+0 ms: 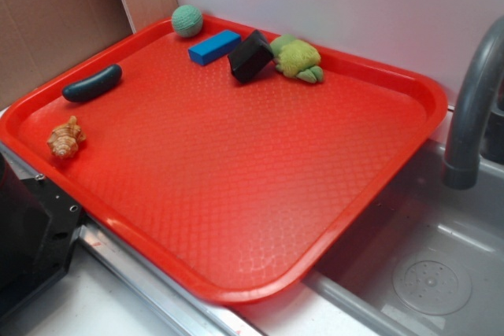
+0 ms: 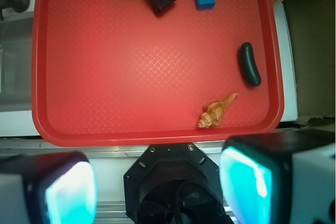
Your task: Grab the shell.
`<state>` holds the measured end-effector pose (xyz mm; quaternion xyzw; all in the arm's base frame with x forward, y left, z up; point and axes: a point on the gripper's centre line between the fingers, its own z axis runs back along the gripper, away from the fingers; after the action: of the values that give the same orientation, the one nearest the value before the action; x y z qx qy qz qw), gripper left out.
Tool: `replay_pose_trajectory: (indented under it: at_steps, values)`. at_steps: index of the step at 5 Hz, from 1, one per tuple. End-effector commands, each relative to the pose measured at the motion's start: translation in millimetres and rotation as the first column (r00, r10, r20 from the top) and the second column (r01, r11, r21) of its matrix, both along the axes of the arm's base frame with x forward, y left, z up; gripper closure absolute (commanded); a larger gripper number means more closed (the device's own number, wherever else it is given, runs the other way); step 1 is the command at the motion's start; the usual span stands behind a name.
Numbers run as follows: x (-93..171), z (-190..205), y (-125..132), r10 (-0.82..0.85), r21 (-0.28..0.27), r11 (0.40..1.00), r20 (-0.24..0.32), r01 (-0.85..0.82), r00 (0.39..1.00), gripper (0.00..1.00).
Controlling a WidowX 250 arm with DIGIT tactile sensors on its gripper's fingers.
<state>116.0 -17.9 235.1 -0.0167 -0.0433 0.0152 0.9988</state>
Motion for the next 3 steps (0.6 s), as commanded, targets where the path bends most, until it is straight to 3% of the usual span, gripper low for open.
replay_pose_trajectory:
  at_steps: [1, 2, 3]
  values:
    - [0, 0, 0, 0.0, 0.0, 1.0, 0.0, 0.0, 1.0, 0.0]
    - [-5, -50, 13, 0.247, -0.047, 0.967, -0.073, -0.25, 0.966, 0.0]
    - [-13, -84, 18, 0.474, -0.076, 0.872, -0.114, -0.484, 0.873, 0.0]
